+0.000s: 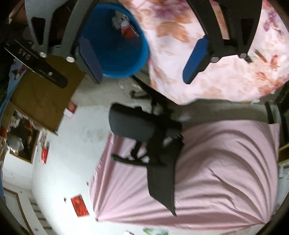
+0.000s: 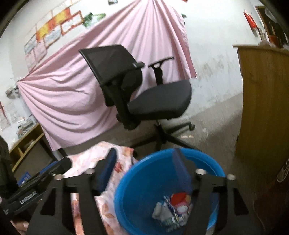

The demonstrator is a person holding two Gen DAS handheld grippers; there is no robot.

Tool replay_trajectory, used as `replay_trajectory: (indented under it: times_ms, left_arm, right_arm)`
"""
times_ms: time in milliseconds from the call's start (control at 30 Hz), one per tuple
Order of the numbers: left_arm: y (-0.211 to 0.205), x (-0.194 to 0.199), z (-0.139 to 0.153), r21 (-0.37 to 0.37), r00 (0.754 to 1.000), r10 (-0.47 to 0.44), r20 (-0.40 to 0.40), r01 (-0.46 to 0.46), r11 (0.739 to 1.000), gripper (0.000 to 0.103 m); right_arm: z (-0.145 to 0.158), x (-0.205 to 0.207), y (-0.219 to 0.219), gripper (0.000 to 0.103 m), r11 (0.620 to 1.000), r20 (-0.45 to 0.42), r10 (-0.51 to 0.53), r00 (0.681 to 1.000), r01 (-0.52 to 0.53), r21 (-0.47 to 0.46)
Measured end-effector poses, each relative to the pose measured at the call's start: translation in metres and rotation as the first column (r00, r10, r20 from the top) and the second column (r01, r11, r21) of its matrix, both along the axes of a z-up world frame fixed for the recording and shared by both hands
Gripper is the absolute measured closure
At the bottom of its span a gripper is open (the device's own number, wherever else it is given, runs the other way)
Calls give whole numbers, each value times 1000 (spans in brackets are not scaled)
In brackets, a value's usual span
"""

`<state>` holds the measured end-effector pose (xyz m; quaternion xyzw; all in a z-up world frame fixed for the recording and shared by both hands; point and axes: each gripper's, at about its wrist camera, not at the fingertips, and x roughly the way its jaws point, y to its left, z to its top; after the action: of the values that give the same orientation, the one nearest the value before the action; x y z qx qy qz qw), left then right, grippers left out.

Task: Collect trash
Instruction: 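Carry the earbud case and silver strip over the blue bucket and open both tools, then move both tools back over the bed toward the binder clip and battery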

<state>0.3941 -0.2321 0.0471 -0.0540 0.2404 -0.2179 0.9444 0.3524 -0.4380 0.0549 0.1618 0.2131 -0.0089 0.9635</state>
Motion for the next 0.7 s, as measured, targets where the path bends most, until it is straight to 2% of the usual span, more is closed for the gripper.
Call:
replay_trajectory:
  times_ms: [67, 200, 333, 467, 567, 700]
  left_arm:
    - [18, -7, 6, -22, 998, 46, 45, -45, 999, 3]
    - [51, -18, 16, -38, 986, 119, 114, -115, 993, 2]
    - [78, -23, 20, -23, 971, 187, 146, -186, 982, 2]
    - [110, -32, 19, 14, 942, 267, 204, -275, 961, 2]
    - [134, -35, 13, 36, 927, 305, 216, -320, 947, 2]
    - [166, -34, 2, 30, 913, 348, 212, -362, 932, 2]
  right_arm:
    - [5, -1, 6, 15, 1000, 39, 3, 999, -2, -11]
    - [18, -8, 22, 0, 999, 132, 17, 991, -11, -42]
    - [27, -14, 43, 0, 996, 229, 59, 972, -41, -81]
    - [33, -14, 65, 0, 991, 299, 98, 949, -67, -115]
    - [34, -11, 82, 0, 987, 324, 130, 937, -91, -134]
    - [33, -3, 114, 0, 974, 331, 191, 924, -136, -184]
